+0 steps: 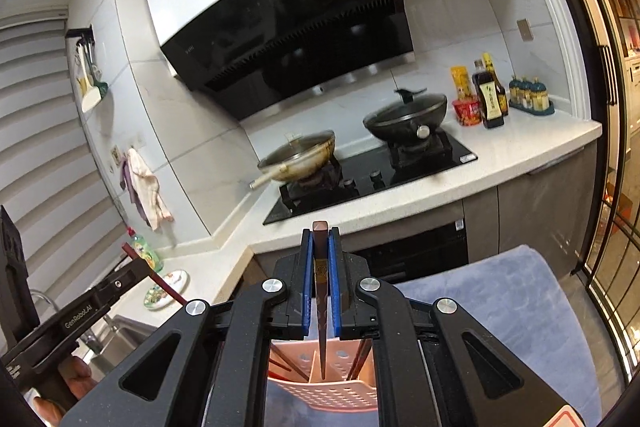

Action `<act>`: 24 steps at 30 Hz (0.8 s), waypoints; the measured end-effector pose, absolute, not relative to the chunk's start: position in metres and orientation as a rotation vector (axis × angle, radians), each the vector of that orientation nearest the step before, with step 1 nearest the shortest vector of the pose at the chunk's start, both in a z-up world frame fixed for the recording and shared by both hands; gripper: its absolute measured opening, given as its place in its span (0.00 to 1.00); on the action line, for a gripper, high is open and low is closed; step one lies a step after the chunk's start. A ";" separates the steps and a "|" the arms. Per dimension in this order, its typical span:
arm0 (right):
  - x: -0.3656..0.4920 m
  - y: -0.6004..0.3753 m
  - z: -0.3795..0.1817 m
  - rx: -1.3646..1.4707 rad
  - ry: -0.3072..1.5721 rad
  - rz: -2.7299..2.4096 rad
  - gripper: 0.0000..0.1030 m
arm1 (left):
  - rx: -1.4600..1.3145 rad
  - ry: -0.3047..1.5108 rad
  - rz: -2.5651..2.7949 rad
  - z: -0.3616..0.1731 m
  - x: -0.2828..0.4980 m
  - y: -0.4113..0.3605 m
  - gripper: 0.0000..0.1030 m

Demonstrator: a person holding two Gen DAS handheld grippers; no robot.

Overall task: Organize utensils
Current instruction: 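Carry both held chopsticks up over the pink holder, then lower both chopsticks into the pink holder and open both tools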

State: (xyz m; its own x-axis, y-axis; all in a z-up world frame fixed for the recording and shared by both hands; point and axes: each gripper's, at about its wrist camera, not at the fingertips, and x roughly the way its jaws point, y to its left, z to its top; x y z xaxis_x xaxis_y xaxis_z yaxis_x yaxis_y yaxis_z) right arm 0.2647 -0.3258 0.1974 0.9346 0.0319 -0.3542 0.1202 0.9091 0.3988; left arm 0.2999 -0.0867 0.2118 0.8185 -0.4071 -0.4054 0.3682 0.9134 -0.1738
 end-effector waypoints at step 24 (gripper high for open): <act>0.272 -0.311 0.151 0.394 0.472 -0.048 0.14 | -0.076 0.552 -0.359 0.153 0.308 -0.081 0.36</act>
